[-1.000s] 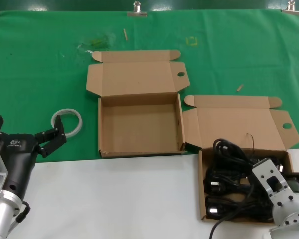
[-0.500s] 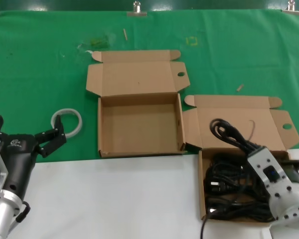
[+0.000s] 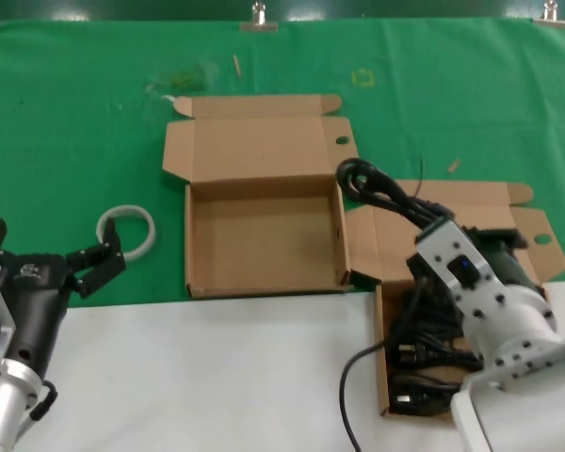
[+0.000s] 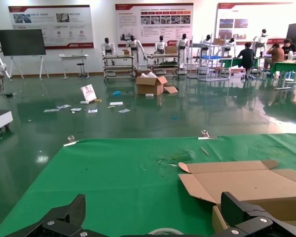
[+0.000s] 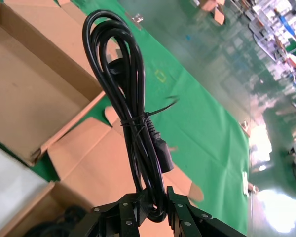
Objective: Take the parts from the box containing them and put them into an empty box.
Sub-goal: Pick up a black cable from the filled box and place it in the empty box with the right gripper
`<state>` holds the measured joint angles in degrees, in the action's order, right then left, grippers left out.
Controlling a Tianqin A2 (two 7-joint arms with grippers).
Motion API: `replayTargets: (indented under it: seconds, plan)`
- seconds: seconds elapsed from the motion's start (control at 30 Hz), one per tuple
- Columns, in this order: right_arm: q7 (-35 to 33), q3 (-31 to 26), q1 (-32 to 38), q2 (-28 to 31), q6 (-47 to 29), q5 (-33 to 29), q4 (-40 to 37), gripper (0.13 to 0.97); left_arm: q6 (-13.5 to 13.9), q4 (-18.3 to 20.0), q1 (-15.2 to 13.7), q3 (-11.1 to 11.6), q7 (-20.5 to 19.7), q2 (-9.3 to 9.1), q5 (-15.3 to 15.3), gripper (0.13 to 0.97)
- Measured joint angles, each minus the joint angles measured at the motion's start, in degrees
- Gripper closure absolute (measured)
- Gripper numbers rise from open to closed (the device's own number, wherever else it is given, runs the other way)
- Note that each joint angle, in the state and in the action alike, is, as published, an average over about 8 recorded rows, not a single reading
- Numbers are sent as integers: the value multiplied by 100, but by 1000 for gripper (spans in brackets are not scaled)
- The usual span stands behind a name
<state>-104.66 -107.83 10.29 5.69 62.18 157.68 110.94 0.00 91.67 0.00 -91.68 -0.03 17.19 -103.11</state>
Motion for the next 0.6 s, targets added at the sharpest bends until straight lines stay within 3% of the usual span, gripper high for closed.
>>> replayTargets:
  seconds: [0.37,0.6]
  plan:
    - [70,-161,565,1,-1025,6,-1440,910,0,0,0,0,0,0,0,132]
    - [514,-611,958,5,-1494,6,-2083,910,0,0,0,0,0,0,-1,132]
